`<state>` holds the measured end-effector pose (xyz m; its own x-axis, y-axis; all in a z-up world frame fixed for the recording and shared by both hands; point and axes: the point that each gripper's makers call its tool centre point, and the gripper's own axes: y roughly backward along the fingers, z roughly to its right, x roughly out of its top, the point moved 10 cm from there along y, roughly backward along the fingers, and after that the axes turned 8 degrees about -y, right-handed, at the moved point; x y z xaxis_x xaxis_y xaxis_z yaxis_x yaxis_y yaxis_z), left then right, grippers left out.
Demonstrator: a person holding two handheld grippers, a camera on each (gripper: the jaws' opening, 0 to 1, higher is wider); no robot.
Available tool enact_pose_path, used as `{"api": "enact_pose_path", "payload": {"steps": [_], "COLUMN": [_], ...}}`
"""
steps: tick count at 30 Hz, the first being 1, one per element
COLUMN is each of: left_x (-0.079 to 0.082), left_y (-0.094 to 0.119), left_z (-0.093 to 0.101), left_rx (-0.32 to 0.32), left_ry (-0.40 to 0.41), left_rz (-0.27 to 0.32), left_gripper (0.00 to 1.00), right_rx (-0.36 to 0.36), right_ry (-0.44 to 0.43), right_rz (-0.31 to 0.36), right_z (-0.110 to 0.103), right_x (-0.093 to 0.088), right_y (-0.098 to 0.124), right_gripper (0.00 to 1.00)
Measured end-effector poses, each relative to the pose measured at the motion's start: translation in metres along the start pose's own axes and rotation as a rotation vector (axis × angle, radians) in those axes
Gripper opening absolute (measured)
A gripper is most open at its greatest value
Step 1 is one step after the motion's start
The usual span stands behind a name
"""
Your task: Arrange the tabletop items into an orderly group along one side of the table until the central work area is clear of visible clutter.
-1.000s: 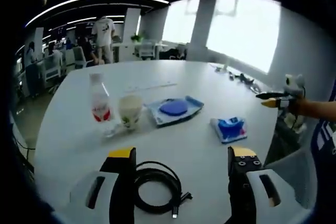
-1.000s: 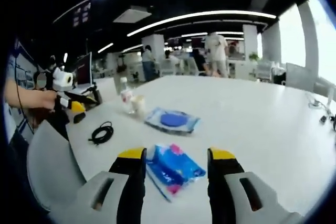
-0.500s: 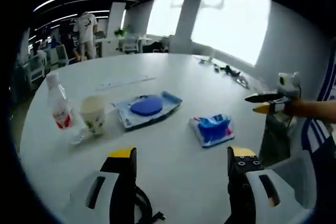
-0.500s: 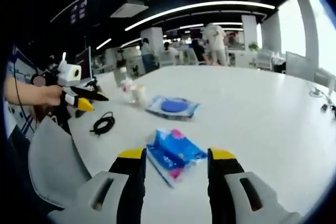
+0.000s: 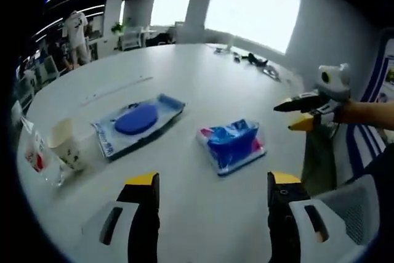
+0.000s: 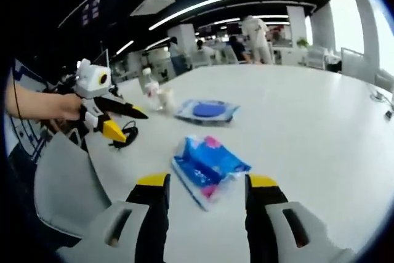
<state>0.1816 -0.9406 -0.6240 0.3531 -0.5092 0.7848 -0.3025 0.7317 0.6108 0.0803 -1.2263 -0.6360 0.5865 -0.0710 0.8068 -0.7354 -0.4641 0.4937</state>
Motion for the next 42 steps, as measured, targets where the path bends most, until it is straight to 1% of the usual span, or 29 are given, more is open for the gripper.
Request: {"api": "enact_pose_path", "payload": {"steps": [4, 7, 11, 12, 15, 17, 18, 20, 22, 23, 25, 28, 29, 31, 33, 34, 35, 36, 37, 38, 40, 42], "left_x": [-0.001, -0.005, -0.006, -0.006, -0.006, -0.004, -0.003, 0.0, 0.003, 0.005, 0.009, 0.01, 0.01, 0.006, 0.003, 0.002, 0.001, 0.0, -0.001, 0.001, 0.003, 0.006], "left_y": [-0.013, -0.026, -0.04, -0.044, -0.051, -0.056, -0.059, -0.066, -0.075, -0.08, -0.086, -0.093, -0.094, -0.097, -0.1, -0.101, -0.103, -0.104, -0.105, -0.105, -0.107, -0.106], "left_z": [0.001, 0.0, 0.004, 0.006, 0.006, 0.006, 0.006, 0.007, 0.005, 0.005, 0.006, 0.007, 0.008, 0.009, 0.012, 0.013, 0.015, 0.015, 0.016, 0.016, 0.019, 0.02], "left_rx": [0.005, 0.007, -0.008, -0.008, 0.001, -0.012, -0.017, -0.021, -0.009, -0.003, -0.004, 0.018, 0.025, 0.033, 0.027, 0.027, 0.034, 0.039, 0.047, 0.051, 0.043, 0.067], "left_ry": [-0.005, 0.01, 0.015, 0.009, 0.0, 0.023, 0.028, 0.029, 0.031, 0.046, 0.069, 0.079, 0.083, 0.1, 0.109, 0.109, 0.107, 0.106, 0.11, 0.094, 0.097, 0.071], "left_rz": [-0.035, -0.074, -0.097, -0.117, -0.125, -0.122, -0.12, -0.125, -0.139, -0.138, -0.132, -0.144, -0.148, -0.159, -0.174, -0.183, -0.196, -0.204, -0.214, -0.199, -0.201, -0.184], "left_gripper": [0.7, 0.71, 0.72, 0.72, 0.73, 0.72, 0.71, 0.7, 0.67, 0.66, 0.63, 0.53, 0.51, 0.44, 0.39, 0.38, 0.38, 0.38, 0.37, 0.33, 0.25, 0.18], "right_rx": [-0.003, -0.007, -0.031, -0.033, -0.028, -0.038, -0.045, -0.039, -0.037, -0.04, -0.052, -0.075, -0.105, -0.111, -0.115, -0.123, -0.124, -0.128, -0.128, -0.134, -0.14, -0.136], "right_ry": [-0.038, -0.05, -0.093, -0.098, -0.115, -0.126, -0.168, -0.215, -0.206, -0.192, -0.146, -0.137, -0.123, -0.106, -0.117, -0.156, -0.164, -0.2, -0.206, -0.207, -0.192, -0.182], "right_rz": [-0.014, -0.044, -0.082, -0.085, -0.107, -0.103, -0.075, -0.048, -0.057, -0.065, -0.076, -0.093, -0.131, -0.138, -0.14, -0.146, -0.144, -0.13, -0.131, -0.134, -0.139, -0.141], "right_z": [0.005, 0.007, 0.012, 0.012, 0.011, 0.011, 0.011, 0.011, 0.01, 0.01, 0.01, 0.013, 0.016, 0.019, 0.022, 0.024, 0.025, 0.025, 0.026, 0.028, 0.029, 0.03], "right_x": [-0.006, -0.013, -0.022, -0.024, -0.029, -0.03, -0.028, -0.025, -0.022, -0.021, -0.018, -0.015, -0.017, -0.019, -0.02, -0.022, -0.022, -0.022, -0.022, -0.021, -0.02, -0.018], "right_y": [-0.004, -0.007, -0.011, -0.012, -0.014, -0.018, -0.021, -0.028, -0.038, -0.041, -0.048, -0.053, -0.052, -0.054, -0.054, -0.053, -0.053, -0.052, -0.052, -0.051, -0.051, -0.051], "right_gripper": [0.53, 0.54, 0.55, 0.55, 0.55, 0.54, 0.54, 0.53, 0.49, 0.48, 0.45, 0.37, 0.33, 0.25, 0.19, 0.15, 0.12, 0.11, 0.07, 0.05, 0.0, 0.0]}}
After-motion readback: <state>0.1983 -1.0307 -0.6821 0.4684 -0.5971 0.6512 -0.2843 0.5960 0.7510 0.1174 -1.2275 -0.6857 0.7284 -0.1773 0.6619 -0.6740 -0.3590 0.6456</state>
